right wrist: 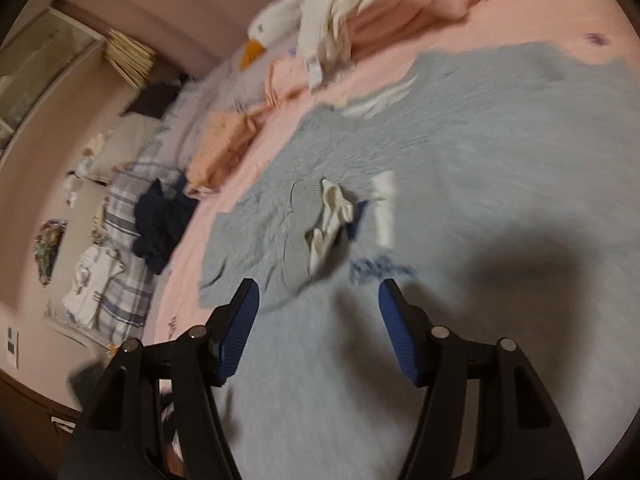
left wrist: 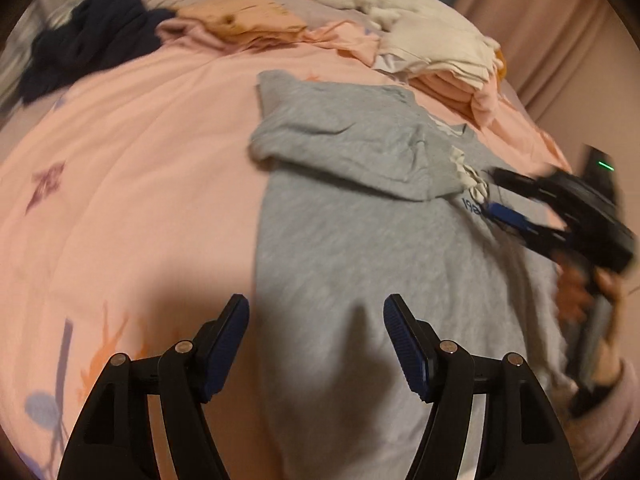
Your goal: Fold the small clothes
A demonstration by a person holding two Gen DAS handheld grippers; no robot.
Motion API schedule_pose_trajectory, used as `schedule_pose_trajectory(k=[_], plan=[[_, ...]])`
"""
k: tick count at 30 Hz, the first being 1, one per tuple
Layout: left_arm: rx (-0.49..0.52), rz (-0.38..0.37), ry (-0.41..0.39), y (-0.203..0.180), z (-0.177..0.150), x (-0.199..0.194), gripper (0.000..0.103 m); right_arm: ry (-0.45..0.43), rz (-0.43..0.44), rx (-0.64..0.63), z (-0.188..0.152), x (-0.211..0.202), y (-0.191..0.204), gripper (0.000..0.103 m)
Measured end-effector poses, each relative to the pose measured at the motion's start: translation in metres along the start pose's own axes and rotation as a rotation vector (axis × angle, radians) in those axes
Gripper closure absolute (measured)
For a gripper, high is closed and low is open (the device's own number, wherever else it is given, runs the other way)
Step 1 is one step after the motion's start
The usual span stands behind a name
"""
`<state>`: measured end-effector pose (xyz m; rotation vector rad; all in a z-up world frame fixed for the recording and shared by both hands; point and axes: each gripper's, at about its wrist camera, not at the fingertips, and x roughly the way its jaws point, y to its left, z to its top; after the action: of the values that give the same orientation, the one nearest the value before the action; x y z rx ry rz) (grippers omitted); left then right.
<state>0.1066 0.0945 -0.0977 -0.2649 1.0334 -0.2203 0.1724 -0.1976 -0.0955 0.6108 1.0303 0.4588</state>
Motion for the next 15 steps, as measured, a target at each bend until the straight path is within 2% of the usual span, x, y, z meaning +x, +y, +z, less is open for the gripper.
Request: schedule_pose_trajectory(k=[3, 5, 6, 9, 11, 14, 15], plan=[[-0.018, -0.032, 0.000, 0.008, -0.004, -0.006, 0.034, 0.045, -0.106, 0.003, 0.011, 0.041, 0.008, 0.062], [-0.018, -0.042, -0.008, 0.010, -0.004, -0.009, 0.034, 0.018, -0.120, 0.012, 0.014, 0.049, 0.011, 0.088], [-0.017, -0.052, -0.010, 0.010, -0.004, -0.010, 0.034, 0.003, -0.103, 0.023, 0.017, 0.048, 0.010, 0.097], [-0.025, -0.071, -0.007, 0.013, -0.003, -0.008, 0.034, -0.045, -0.093, 0.025, 0.016, 0.037, 0.011, 0.099], [-0.033, -0.084, -0.002, 0.015, -0.002, -0.006, 0.034, -0.066, -0.120, 0.041, 0.017, 0.028, 0.004, 0.100], [-0.047, -0.100, 0.008, 0.016, -0.003, -0.004, 0.034, -0.059, -0.169, 0.081, 0.023, 0.031, -0.013, 0.099], [-0.045, -0.098, 0.010, 0.017, -0.005, -0.004, 0.034, -0.048, -0.153, 0.094, 0.022, 0.033, -0.016, 0.099]])
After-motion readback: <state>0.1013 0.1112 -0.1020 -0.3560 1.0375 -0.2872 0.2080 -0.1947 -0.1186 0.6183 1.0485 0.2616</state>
